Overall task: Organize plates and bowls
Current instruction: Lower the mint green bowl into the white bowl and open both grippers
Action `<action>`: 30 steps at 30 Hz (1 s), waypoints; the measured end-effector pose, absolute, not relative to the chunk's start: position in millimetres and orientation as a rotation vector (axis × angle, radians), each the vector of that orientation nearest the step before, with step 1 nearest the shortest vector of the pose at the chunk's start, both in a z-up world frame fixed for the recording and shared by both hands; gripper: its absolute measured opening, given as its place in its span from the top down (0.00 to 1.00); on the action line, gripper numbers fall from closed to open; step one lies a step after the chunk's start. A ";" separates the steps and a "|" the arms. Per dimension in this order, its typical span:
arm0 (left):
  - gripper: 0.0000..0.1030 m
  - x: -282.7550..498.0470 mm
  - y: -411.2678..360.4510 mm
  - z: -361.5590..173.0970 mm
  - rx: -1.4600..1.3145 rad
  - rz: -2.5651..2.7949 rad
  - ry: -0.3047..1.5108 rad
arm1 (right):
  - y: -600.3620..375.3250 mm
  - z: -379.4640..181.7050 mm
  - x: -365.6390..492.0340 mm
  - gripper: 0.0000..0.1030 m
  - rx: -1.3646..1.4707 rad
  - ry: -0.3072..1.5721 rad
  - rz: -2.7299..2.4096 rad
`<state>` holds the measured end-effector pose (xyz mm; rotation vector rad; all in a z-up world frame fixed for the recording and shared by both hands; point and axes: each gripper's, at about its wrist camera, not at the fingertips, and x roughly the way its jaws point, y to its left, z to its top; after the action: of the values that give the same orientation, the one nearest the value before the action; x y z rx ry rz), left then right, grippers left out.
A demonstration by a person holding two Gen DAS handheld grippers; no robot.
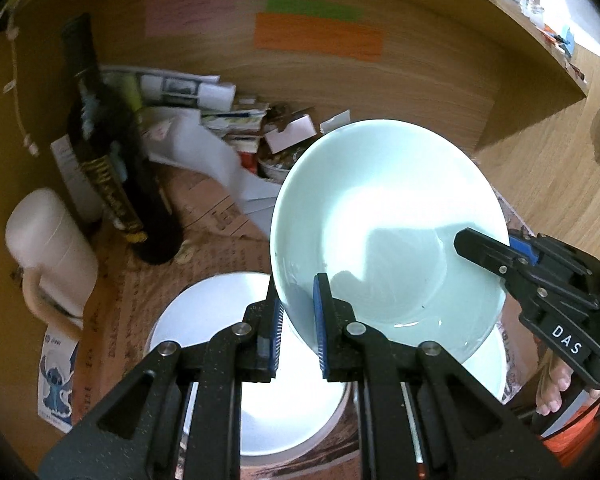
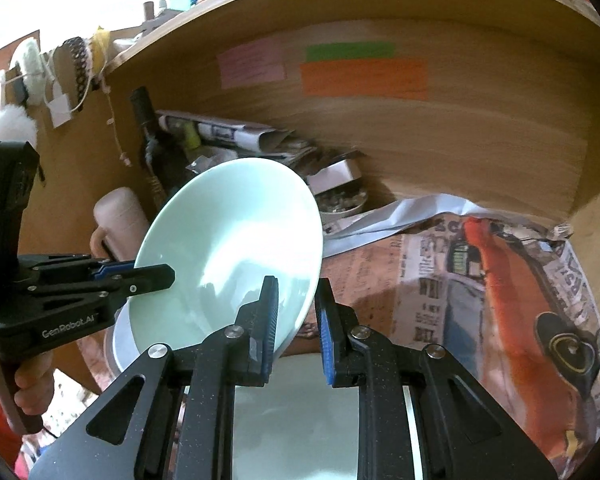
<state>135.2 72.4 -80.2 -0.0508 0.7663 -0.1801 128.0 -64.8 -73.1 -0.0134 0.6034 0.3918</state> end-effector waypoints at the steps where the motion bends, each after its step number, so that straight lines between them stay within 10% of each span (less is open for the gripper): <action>1: 0.87 133.3 75.4 -81.8 -0.054 -0.174 0.767 | -61.9 -74.2 127.2 0.84 -0.015 0.606 0.398; 30: 0.87 108.6 138.4 -123.0 -0.088 -0.008 0.854 | 10.8 -121.9 140.4 0.84 -0.079 0.761 0.537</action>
<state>108.6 138.4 -123.0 -0.0885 0.8539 -0.0084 140.4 10.8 -121.9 -0.0789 0.7613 0.5372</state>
